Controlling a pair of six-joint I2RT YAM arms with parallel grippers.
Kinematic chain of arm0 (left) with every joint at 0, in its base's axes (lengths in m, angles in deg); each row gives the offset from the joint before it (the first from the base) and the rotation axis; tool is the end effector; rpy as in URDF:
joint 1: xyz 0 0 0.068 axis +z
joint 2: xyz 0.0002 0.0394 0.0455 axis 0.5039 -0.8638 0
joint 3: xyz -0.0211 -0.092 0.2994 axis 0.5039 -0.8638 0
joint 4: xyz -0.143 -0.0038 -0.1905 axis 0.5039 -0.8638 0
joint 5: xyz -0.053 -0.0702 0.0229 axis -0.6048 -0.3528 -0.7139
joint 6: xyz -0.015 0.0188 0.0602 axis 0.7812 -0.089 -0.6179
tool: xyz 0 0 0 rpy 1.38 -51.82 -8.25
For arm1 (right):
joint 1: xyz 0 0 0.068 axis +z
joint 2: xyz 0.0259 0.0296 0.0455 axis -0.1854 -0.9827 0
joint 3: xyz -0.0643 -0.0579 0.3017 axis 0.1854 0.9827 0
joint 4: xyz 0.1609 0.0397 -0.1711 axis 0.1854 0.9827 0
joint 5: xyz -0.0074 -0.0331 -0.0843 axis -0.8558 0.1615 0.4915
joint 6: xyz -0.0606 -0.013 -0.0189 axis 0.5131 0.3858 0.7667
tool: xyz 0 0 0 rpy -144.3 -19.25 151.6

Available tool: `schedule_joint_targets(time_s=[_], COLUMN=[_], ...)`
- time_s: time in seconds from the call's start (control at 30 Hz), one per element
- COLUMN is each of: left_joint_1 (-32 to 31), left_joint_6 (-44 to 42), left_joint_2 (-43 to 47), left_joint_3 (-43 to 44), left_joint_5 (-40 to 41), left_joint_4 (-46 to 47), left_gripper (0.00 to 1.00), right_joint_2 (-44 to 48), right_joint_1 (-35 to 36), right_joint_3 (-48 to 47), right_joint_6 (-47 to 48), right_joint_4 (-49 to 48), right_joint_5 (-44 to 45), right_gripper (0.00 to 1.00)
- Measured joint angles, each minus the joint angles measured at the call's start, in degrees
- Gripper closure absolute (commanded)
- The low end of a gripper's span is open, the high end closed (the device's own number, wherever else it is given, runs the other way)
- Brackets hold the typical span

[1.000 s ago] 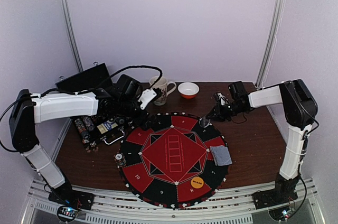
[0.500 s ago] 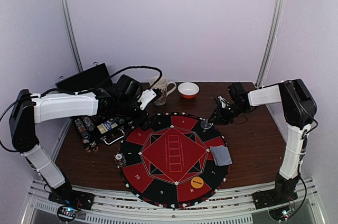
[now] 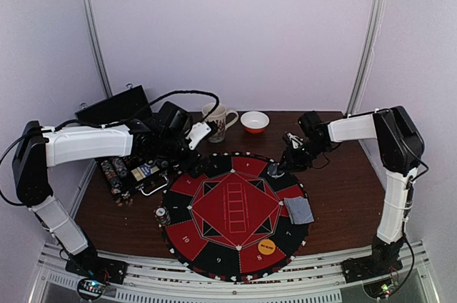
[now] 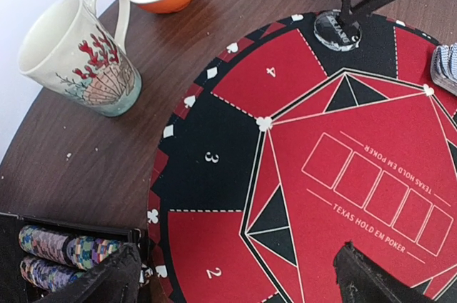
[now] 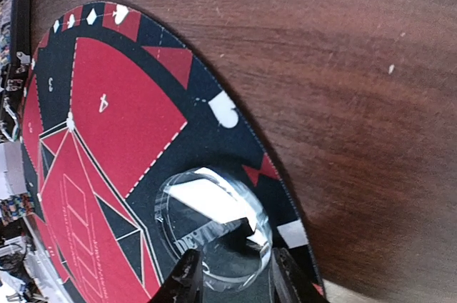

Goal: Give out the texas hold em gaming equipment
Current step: Place the dealer button at position 5.

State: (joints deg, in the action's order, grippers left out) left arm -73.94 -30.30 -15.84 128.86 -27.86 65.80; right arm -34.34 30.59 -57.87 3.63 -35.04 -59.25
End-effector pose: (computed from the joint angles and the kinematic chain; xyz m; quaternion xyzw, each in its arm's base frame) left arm 0.2540 -0.2424 0.2891 0.3770 0.8458 -0.1252 0.3562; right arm 0.3771 0.1642 0.1930 -0.1035 0.9295 0.3195 0.1527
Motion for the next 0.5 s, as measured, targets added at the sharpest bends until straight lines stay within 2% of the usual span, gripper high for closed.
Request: schedule_joint_targets(time_s=[0.17, 0.5], left_joint_1=[0.0, -0.11], left_joint_6=[1.95, 14.93], left_joint_2=[0.02, 1.92], left_joint_3=[1.14, 6.88], left_joint_5=[-0.44, 0.04], left_joint_4=[-3.82, -24.7], left_gripper=[0.02, 0.02], right_joint_2=[0.7, 10.08], right_joint_1=[0.09, 1.31], right_joint_3=[-2.01, -8.17], right_joint_6=[1.46, 5.88], right_joint_4=[3.1, 7.78], right_joint_5=[6.03, 18.78], right_gripper=[0.47, 0.09])
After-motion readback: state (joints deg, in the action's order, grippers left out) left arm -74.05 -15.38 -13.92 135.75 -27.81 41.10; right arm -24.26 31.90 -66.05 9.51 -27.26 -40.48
